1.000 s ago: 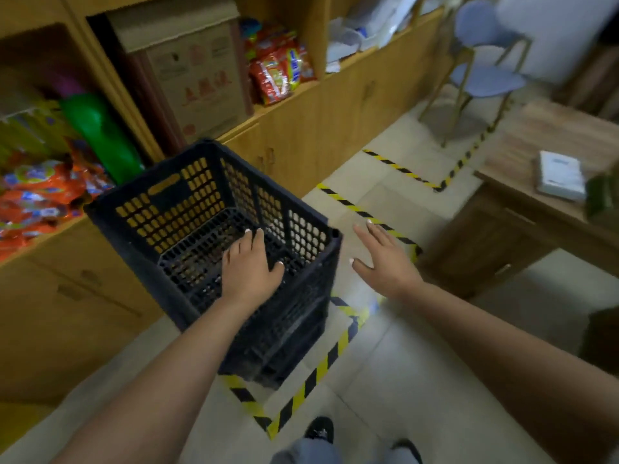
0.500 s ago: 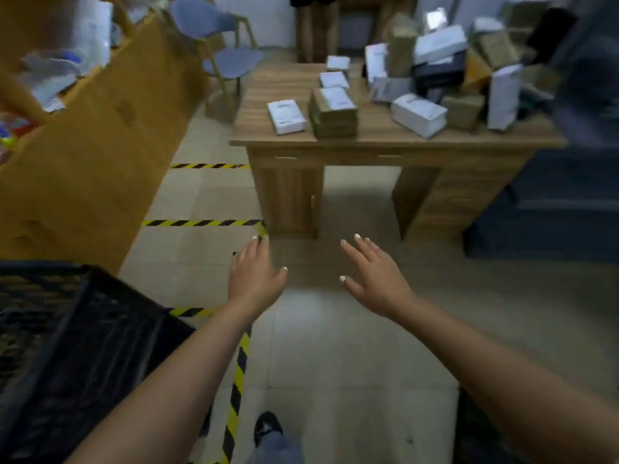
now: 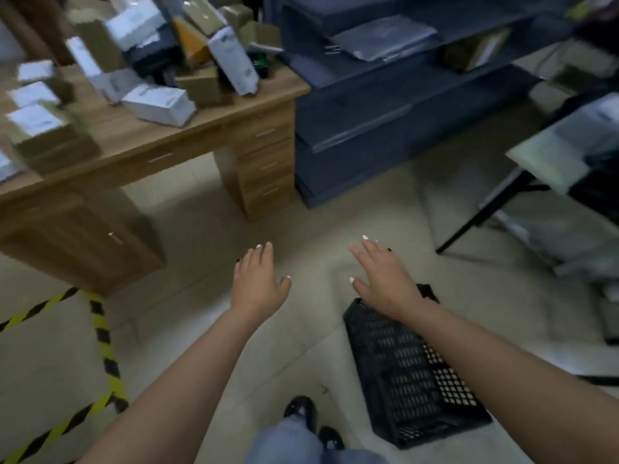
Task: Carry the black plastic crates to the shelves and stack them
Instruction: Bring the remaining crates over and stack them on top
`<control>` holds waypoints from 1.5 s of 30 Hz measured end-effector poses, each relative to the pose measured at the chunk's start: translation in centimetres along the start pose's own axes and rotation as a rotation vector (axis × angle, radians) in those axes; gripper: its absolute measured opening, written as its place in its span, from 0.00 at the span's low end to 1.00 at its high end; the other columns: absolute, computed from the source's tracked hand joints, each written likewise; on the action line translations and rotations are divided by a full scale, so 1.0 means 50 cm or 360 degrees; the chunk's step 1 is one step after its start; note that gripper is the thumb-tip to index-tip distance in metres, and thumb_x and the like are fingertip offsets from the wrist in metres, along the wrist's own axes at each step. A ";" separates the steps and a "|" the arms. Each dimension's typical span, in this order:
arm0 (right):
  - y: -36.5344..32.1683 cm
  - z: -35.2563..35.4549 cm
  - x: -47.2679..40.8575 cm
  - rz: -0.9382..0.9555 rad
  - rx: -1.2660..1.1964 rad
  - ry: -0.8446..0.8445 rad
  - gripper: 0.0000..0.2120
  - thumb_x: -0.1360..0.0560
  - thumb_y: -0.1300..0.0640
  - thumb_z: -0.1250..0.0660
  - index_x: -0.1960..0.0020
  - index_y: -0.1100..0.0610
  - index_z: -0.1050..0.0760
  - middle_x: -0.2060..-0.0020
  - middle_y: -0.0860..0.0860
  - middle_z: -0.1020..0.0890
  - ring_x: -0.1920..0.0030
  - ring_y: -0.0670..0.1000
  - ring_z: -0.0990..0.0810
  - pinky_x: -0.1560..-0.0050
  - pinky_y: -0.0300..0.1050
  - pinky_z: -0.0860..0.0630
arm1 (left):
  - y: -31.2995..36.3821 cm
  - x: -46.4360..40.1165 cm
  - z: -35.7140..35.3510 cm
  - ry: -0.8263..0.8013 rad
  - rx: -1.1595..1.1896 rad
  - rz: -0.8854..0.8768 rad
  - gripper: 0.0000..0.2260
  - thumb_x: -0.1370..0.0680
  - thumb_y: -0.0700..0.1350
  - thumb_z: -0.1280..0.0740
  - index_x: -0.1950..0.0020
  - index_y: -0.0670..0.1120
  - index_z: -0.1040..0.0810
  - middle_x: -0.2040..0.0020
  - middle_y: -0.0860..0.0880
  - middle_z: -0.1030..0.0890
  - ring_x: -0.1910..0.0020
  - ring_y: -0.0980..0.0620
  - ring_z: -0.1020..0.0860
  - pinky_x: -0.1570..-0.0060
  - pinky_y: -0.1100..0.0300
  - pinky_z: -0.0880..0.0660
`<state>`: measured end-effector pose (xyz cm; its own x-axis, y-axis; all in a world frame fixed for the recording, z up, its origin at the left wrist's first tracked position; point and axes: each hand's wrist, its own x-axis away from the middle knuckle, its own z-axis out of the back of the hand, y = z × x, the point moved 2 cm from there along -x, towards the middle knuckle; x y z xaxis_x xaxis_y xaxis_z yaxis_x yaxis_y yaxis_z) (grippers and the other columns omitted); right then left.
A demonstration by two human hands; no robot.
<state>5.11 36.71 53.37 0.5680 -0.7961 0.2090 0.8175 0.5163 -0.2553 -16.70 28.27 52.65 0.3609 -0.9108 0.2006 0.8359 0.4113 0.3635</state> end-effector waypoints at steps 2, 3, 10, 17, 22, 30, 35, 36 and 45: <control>0.066 0.008 0.018 -0.0140 -0.0016 0.0046 0.32 0.22 0.48 0.39 0.22 0.52 0.47 0.23 0.57 0.45 0.24 0.57 0.46 0.25 0.54 0.47 | 0.065 -0.040 -0.029 -0.0064 -0.0009 -0.0136 0.35 0.24 0.54 0.36 0.23 0.42 0.46 0.24 0.43 0.40 0.24 0.44 0.44 0.27 0.49 0.46; 0.096 0.011 0.028 -0.0214 -0.0024 0.0062 0.32 0.22 0.48 0.39 0.22 0.53 0.46 0.23 0.57 0.45 0.24 0.57 0.45 0.25 0.54 0.46 | 0.095 -0.059 -0.043 -0.0102 -0.0019 -0.0208 0.35 0.24 0.53 0.36 0.23 0.42 0.46 0.24 0.43 0.40 0.24 0.44 0.43 0.27 0.49 0.46; 0.273 0.003 0.101 -0.0600 -0.0099 0.0087 0.31 0.22 0.48 0.41 0.22 0.52 0.48 0.22 0.56 0.47 0.23 0.56 0.49 0.24 0.54 0.49 | 0.270 -0.109 -0.140 -0.0294 -0.0064 -0.0520 0.33 0.23 0.53 0.37 0.24 0.42 0.46 0.24 0.43 0.41 0.26 0.44 0.41 0.29 0.51 0.44; 0.415 -0.010 0.190 -0.0692 -0.0113 0.0051 0.31 0.20 0.47 0.42 0.22 0.50 0.52 0.21 0.54 0.50 0.22 0.54 0.52 0.23 0.52 0.53 | 0.390 -0.070 -0.235 -0.0368 -0.0088 -0.0541 0.32 0.22 0.53 0.38 0.23 0.43 0.47 0.24 0.42 0.41 0.26 0.43 0.41 0.26 0.48 0.46; 0.545 -0.029 0.246 -0.0570 -0.0093 0.0033 0.31 0.21 0.47 0.42 0.22 0.50 0.51 0.21 0.54 0.50 0.22 0.54 0.51 0.24 0.52 0.53 | 0.470 -0.013 -0.321 -0.0324 -0.0053 -0.0414 0.31 0.22 0.53 0.38 0.24 0.42 0.45 0.24 0.42 0.40 0.26 0.43 0.40 0.27 0.48 0.44; 0.727 -0.080 0.341 -0.0342 -0.0099 -0.0209 0.31 0.20 0.48 0.43 0.21 0.49 0.53 0.21 0.53 0.51 0.22 0.54 0.52 0.23 0.52 0.53 | 0.564 0.138 -0.462 -0.0261 0.0078 -0.0062 0.29 0.23 0.48 0.35 0.26 0.39 0.39 0.29 0.39 0.32 0.31 0.41 0.34 0.32 0.51 0.39; 0.785 -0.120 0.352 -0.0244 -0.0084 -0.0248 0.31 0.21 0.48 0.42 0.22 0.50 0.52 0.22 0.54 0.48 0.23 0.55 0.50 0.24 0.53 0.50 | 0.570 0.176 -0.532 -0.0274 0.0046 0.0080 0.28 0.23 0.49 0.35 0.27 0.39 0.38 0.31 0.39 0.30 0.33 0.41 0.32 0.34 0.49 0.37; 0.796 -0.133 0.347 -0.0233 -0.0080 -0.0254 0.31 0.21 0.48 0.42 0.22 0.50 0.52 0.22 0.54 0.47 0.23 0.55 0.49 0.24 0.53 0.50 | 0.566 0.175 -0.547 -0.0277 0.0032 0.0104 0.29 0.23 0.50 0.36 0.26 0.39 0.39 0.30 0.39 0.31 0.32 0.41 0.32 0.34 0.49 0.38; 0.915 -0.429 0.275 -0.0395 -0.0215 -0.0340 0.32 0.20 0.47 0.43 0.21 0.52 0.52 0.22 0.56 0.47 0.23 0.56 0.47 0.24 0.54 0.47 | 0.481 0.102 -0.788 -0.0258 0.0035 0.0186 0.31 0.24 0.52 0.36 0.26 0.40 0.41 0.31 0.41 0.30 0.34 0.42 0.31 0.35 0.50 0.34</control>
<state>48.29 42.61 24.29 0.3724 -0.8005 0.4695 0.9212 0.2577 -0.2914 21.56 32.07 26.59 0.3825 -0.8396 0.3857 0.7821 0.5165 0.3487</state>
